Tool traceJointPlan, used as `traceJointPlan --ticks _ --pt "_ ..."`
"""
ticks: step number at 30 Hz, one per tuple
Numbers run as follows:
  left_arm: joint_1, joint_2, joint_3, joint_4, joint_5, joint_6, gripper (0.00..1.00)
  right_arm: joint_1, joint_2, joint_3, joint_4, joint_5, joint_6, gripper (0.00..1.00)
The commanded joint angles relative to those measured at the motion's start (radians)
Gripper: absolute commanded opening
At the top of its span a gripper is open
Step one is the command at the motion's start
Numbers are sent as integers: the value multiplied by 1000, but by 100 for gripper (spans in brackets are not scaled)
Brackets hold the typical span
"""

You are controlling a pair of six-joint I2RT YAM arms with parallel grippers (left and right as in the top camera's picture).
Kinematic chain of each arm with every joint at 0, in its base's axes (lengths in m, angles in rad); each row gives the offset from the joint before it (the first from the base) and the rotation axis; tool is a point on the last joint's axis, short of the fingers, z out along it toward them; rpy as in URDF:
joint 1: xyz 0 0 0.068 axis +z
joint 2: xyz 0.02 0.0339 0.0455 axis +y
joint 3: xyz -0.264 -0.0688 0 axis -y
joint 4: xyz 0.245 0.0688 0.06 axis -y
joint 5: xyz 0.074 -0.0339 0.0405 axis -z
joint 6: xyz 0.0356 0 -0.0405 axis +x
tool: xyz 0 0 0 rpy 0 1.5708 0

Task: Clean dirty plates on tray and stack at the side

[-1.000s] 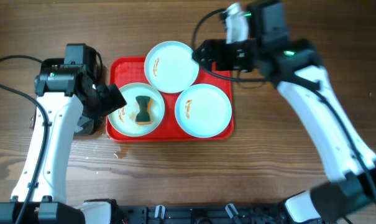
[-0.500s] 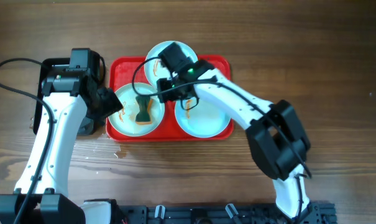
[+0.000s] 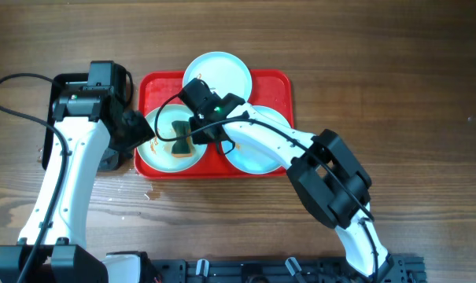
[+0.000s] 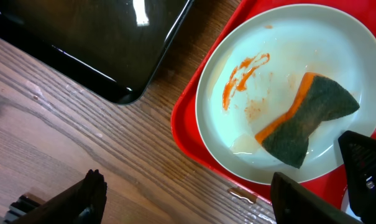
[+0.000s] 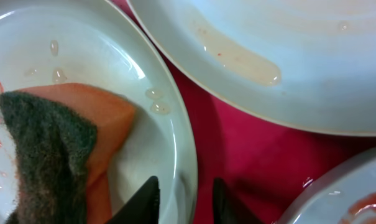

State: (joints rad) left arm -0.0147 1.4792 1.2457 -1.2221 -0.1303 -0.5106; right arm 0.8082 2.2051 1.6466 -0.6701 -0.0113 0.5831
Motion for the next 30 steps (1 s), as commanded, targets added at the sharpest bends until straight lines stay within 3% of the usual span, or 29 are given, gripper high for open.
traceJointPlan --ticks 1,4,9,12,17,23,27,30 --pt "0 6 -8 2 -9 -3 78 0 30 14 8 34 5 22" --pt "0 6 -8 2 -9 -3 75 0 30 9 8 34 5 11" --pt "0 6 -8 3 -9 -3 74 0 30 -29 20 34 19 8" --pt "0 6 -8 8 6 -3 65 0 30 -32 23 34 20 4" --pt "-1 7 -42 59 141 8 70 0 30 -32 23 41 19 4" --pt "-1 8 -183 255 240 8 69 -1 30 -32 20 40 19 4" --pt "-1 8 -276 431 324 8 77 -1 30 -32 19 33 19 4" --pt "0 14 -298 462 323 8 69 -9 30 -31 19 -2 18 4"
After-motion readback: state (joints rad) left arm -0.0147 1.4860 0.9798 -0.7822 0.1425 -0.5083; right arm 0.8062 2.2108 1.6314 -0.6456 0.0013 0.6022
